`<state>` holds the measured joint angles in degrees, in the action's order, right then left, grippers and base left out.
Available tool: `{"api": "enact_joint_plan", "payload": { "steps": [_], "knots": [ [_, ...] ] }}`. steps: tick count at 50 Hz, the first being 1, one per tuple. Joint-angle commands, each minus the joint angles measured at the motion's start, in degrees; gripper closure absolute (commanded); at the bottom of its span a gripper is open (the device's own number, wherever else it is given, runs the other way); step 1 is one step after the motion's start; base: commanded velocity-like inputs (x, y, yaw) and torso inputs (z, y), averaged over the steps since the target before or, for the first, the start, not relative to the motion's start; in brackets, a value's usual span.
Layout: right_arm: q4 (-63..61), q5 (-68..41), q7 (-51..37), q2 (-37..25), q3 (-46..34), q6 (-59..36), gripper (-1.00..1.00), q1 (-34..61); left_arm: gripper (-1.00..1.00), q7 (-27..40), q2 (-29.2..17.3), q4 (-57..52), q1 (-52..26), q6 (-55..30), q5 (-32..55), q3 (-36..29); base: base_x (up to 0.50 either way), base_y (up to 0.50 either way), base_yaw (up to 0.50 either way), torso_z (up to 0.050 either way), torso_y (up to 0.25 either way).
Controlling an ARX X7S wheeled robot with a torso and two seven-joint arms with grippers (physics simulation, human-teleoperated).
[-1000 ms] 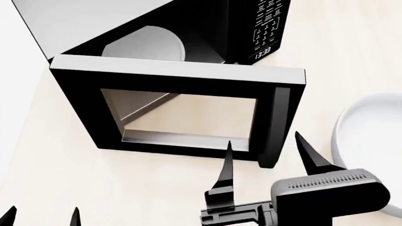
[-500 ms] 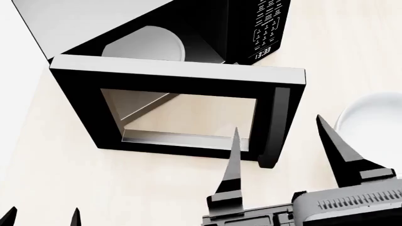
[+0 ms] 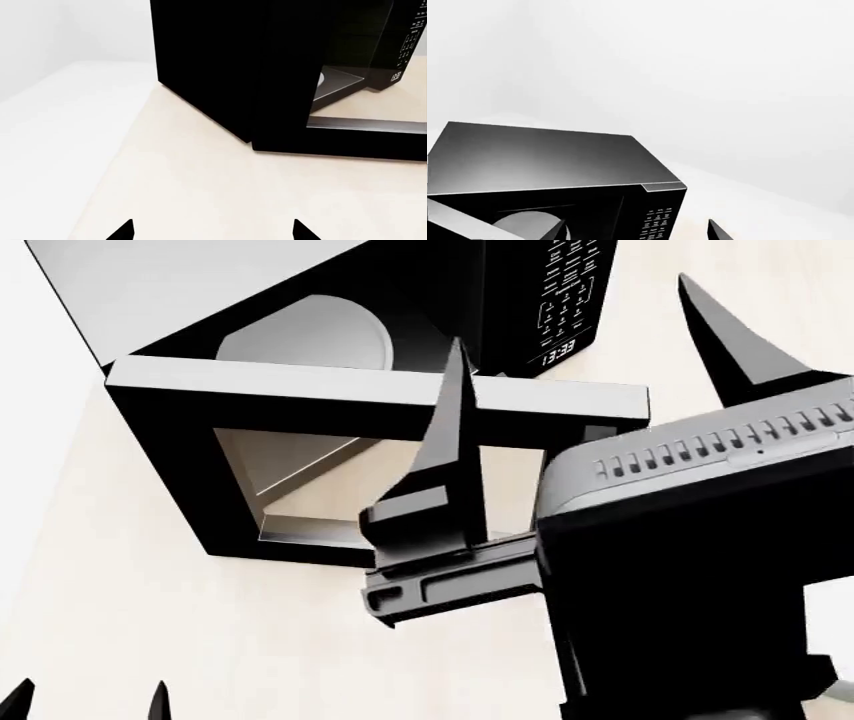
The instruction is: Open the microwave.
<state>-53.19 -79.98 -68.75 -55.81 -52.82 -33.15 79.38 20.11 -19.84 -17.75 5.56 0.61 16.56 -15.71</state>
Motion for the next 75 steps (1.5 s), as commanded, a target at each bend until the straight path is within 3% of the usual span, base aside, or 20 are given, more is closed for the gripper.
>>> {"api": "enact_joint_plan", "payload": {
  "steps": [1,15,30,45,75],
  "knots": [
    [8.55,-11.37,-2.84,2.61,-5.09,-6.48,-1.00,16.75,-1.00,0.07,-0.19,0.02,-0.15,0.04,0.29,-0.04,0.00,0.00,0.00,0.000,0.000],
    [24.14,-11.62,3.31,8.74,-7.04,-12.65,-1.00,22.91,-1.00,0.15,-0.45,-0.03,-0.27,0.11,0.58,-0.10,0.00,0.00,0.00,0.000,0.000],
    [46.54,-15.71,8.85,15.80,-9.84,-17.13,-1.00,24.43,-1.00,0.17,-0.70,-0.17,-0.14,0.32,1.03,-0.18,0.00,0.00,0.00,0.000,0.000],
    [61.79,-12.80,16.06,21.05,-12.11,-16.53,-1.00,23.04,-1.00,0.34,-0.89,-0.33,-0.19,0.35,1.46,-0.19,0.00,0.00,0.00,0.000,0.000],
    [69.80,-13.01,19.76,25.33,-14.57,-19.82,-1.00,22.95,-1.00,0.55,-1.37,-0.51,-0.20,0.60,2.01,-0.34,0.00,0.00,0.00,0.000,0.000]
  ]
}}
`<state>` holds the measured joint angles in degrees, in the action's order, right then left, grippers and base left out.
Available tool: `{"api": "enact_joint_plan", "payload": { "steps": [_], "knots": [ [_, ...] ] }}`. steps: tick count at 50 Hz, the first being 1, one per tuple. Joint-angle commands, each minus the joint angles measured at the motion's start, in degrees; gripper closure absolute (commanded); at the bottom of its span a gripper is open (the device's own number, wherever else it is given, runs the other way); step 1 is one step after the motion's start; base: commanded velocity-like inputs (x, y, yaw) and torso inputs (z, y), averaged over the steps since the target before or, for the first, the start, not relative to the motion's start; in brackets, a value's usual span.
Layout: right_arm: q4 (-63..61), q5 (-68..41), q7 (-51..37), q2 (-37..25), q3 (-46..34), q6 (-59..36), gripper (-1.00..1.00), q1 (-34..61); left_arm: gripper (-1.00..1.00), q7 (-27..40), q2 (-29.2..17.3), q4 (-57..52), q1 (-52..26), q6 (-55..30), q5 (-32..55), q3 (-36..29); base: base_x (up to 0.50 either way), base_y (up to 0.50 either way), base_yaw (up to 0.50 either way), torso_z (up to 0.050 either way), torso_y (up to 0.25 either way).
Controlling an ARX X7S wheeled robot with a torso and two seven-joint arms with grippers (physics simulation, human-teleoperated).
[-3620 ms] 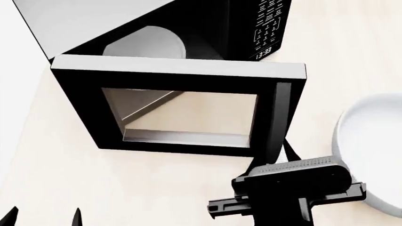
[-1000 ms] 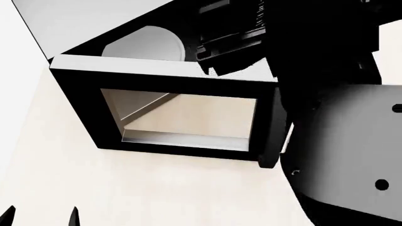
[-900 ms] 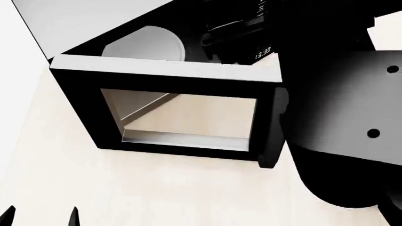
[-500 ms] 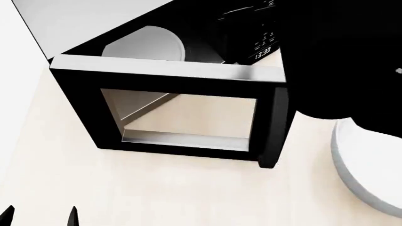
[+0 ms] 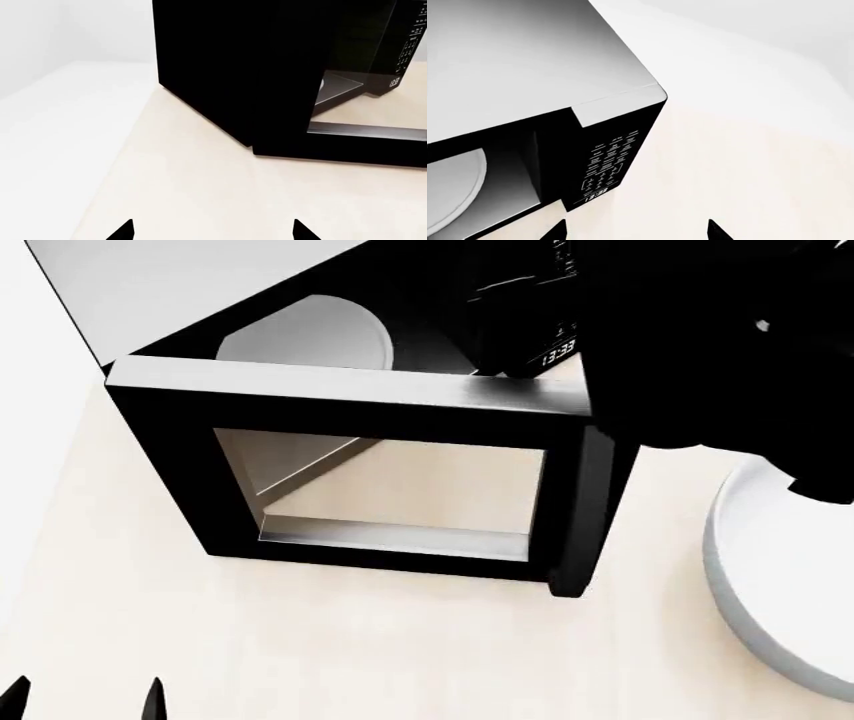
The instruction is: Open the microwave.
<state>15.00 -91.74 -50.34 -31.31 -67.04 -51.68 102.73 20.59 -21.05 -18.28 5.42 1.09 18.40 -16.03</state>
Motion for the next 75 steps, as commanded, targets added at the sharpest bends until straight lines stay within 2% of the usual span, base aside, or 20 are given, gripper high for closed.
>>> {"api": "enact_joint_plan", "payload": {
  "steps": [1,42,75],
  "knots": [
    [1.31,-1.56,1.47,0.72,-0.13,-1.12,-1.00,-0.65,-1.00,0.04,-0.17,0.07,-0.10,0.15,0.20,-0.04,0.00,0.00,0.00,0.000,0.000],
    [-9.59,-10.34,-4.74,-7.09,1.98,-3.10,-1.00,-4.72,-1.00,0.72,-0.67,-0.49,0.11,0.17,0.35,-0.55,0.00,0.00,0.00,0.000,0.000],
    [-20.99,-24.62,-18.20,-12.20,2.41,-5.92,-1.00,-3.74,-1.00,1.06,-1.13,-1.32,0.50,0.40,0.64,-0.89,0.00,0.00,0.00,0.000,0.000]
  ]
}}
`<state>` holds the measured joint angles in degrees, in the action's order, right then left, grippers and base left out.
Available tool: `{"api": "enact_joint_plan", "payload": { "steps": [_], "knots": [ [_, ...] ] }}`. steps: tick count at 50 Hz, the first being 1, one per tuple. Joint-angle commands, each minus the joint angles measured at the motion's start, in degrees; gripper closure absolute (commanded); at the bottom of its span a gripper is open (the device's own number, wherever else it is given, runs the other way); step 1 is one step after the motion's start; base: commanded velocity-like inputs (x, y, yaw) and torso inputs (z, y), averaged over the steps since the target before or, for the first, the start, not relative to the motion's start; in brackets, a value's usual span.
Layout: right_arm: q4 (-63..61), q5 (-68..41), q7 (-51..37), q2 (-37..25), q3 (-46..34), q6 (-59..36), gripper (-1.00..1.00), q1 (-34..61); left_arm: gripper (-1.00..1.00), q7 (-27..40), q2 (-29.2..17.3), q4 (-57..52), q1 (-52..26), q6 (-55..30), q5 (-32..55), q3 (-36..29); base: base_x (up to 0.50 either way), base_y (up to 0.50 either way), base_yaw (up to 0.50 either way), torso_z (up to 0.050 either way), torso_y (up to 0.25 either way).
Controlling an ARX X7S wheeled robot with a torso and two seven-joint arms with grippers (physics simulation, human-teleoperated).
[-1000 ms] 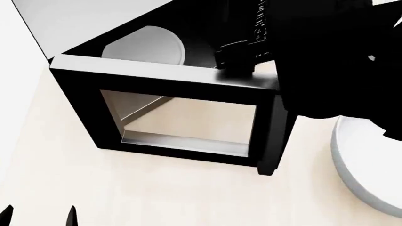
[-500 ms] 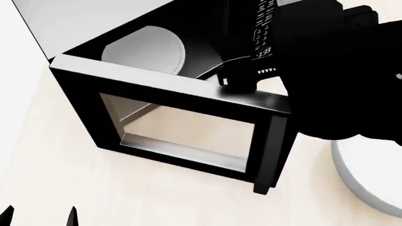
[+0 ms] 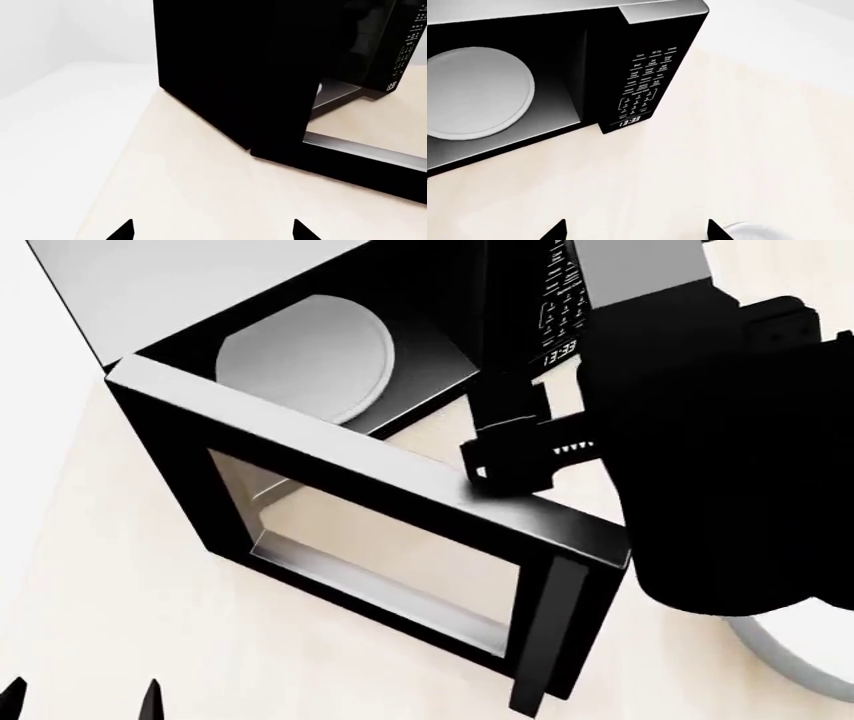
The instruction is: Open the microwave.
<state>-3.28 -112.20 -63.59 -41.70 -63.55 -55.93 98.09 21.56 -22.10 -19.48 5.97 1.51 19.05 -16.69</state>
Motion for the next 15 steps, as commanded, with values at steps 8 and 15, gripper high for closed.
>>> {"api": "enact_joint_plan", "payload": {
  "steps": [8,15],
  "knots": [
    [-3.71,-6.73,-7.16,-1.91,-1.39,-2.28,-1.00,2.20,-1.00,0.10,-0.23,-0.29,0.01,0.02,0.23,-0.25,0.00,0.00,0.00,0.000,0.000],
    [-5.36,-9.37,-9.66,-2.27,-1.79,-2.14,-1.00,2.75,-1.00,0.11,-0.53,-0.81,0.29,0.14,0.56,-0.15,0.00,0.00,0.00,0.000,0.001]
  ]
}}
